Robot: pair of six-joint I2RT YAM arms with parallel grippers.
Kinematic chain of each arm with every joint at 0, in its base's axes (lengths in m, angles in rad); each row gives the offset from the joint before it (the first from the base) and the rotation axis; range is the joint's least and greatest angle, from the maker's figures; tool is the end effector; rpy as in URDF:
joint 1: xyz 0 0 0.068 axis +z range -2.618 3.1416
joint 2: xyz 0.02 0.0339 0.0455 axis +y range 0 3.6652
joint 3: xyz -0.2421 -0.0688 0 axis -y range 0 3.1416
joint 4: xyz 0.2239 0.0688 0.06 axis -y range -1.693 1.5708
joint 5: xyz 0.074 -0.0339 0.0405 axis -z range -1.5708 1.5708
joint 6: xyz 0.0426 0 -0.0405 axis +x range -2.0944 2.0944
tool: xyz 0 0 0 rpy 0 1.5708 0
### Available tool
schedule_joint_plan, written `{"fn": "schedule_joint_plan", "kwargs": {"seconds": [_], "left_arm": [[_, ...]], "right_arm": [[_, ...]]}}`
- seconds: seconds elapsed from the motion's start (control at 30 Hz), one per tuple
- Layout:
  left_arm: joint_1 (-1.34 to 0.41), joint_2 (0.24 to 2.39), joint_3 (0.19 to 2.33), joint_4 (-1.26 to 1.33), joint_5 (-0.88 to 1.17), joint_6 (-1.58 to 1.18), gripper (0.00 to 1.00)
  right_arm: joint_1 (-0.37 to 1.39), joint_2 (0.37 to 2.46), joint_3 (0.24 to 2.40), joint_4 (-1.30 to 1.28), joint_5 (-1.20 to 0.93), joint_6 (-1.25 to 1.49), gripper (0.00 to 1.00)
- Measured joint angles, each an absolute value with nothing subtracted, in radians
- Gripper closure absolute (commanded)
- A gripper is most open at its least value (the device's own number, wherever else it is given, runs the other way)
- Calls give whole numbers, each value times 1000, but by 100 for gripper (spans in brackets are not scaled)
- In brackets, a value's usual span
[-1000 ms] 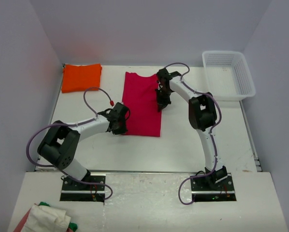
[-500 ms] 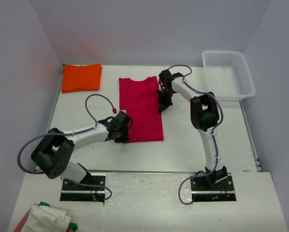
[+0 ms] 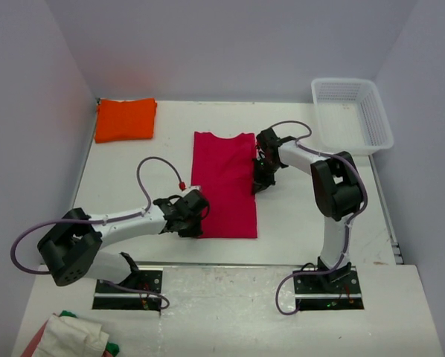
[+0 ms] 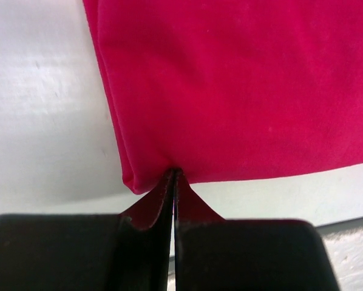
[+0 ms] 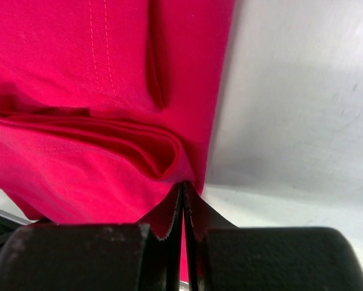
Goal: Fold and stack the t-shirts
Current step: Fold the folded rectangular tshirt in 1/3 of the way
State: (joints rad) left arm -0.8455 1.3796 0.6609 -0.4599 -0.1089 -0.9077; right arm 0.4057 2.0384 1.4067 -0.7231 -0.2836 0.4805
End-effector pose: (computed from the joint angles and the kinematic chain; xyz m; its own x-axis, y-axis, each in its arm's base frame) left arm 0.1537 -0.1664 0.1414 -0.9419 -0.1185 -0.3144 -0.0422 0.9700 -0.2394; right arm 0.3351 0.1569 0.1336 -0.9965 0.0550 -0.0637 0.0300 0.9394 0.3414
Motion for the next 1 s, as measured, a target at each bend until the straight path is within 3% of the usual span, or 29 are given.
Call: {"fn": "schedule_joint_plan", "kwargs": {"seconds": [0.4,0.73,0.8,0.9,0.93,0.97,1.0], "left_arm": [[-1075,1276,624,-637,-142,-1066,100],[-1154,1266,682,-775,-278,-1121,100],[-1176,1266,736,-813,-329,-1126,100],[-1205,1277,842,-874,-407,-1126,100],[-1213,1287,880,-898,-432,-1126,99],[-1219,1297,916,-918,-455,-1126,96],[-1225,1308,953,-938,-477,-1126,92]], "right_arm": [[444,1883,1174,-584,-280,538,100],[537,1785,1096,-548,-187,519,100],[560,1762,1102,-556,-149,504,94],[580,1724,1143,-588,-92,482,77],[583,1710,1164,-599,-69,475,71],[585,1695,1187,-611,-49,469,56],[590,1674,1211,-626,-20,467,48]]}}
